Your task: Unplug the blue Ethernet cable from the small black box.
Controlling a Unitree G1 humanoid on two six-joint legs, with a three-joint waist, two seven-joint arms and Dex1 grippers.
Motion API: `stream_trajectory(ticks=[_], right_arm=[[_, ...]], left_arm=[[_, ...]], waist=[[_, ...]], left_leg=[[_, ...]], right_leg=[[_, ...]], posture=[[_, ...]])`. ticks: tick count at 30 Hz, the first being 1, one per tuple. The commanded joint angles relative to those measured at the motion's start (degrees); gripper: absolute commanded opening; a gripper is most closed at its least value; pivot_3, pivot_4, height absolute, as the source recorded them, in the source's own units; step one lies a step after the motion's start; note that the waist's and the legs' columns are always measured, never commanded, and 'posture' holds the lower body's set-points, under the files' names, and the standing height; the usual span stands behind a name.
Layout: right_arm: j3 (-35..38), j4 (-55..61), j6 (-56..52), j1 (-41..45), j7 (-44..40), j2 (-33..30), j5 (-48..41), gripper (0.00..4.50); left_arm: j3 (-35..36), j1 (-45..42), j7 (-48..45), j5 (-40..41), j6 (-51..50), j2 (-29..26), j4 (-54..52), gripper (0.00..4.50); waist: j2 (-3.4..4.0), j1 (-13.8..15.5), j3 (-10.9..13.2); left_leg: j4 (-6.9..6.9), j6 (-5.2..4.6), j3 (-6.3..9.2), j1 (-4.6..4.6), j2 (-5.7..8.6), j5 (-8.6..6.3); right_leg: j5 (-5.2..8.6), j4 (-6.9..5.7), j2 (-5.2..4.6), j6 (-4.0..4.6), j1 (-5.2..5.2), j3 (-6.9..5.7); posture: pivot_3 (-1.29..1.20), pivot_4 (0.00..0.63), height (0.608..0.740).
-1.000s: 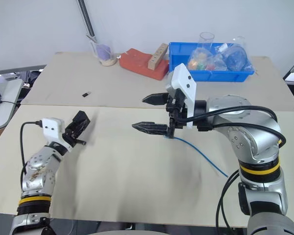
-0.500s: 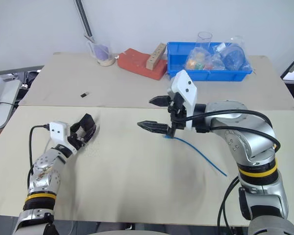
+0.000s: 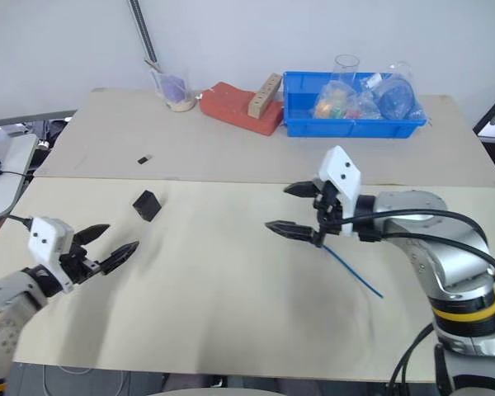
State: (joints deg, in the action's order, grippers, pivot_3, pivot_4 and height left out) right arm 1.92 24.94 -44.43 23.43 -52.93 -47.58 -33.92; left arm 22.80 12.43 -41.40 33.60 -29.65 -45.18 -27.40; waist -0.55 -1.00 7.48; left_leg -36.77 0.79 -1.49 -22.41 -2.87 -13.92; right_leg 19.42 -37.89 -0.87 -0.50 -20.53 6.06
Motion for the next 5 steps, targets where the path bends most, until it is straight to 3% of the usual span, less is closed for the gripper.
stream_trajectory(ticks=[1,5], right_arm=[[3.19,0.94,2.81,-1.85,-0.51,-0.88,0.10,4.50],[2.91,0.98,4.73,-4.21,1.49,0.11,2.01,4.50]], left_arm=[[0.73,-1.35,-0.23,2.01,-2.78,-2.54,-7.50,4.45],[-1.65,-4.85,0.65,0.59,-2.75,-2.30,-7.08,4.45]], waist=[[0.00,-0.08,0.00],[0.00,-0.23,0.00]], left_leg=[[0.01,0.00,0.00,0.05,0.00,0.00],[0.06,0.00,-0.01,0.15,-0.03,0.00]], right_leg=[[0.00,0.05,0.01,0.00,0.07,0.00],[0.02,0.16,0.18,0.03,0.16,0.04]], posture=[[0.00,0.150,0.740],[0.00,0.150,0.740]])
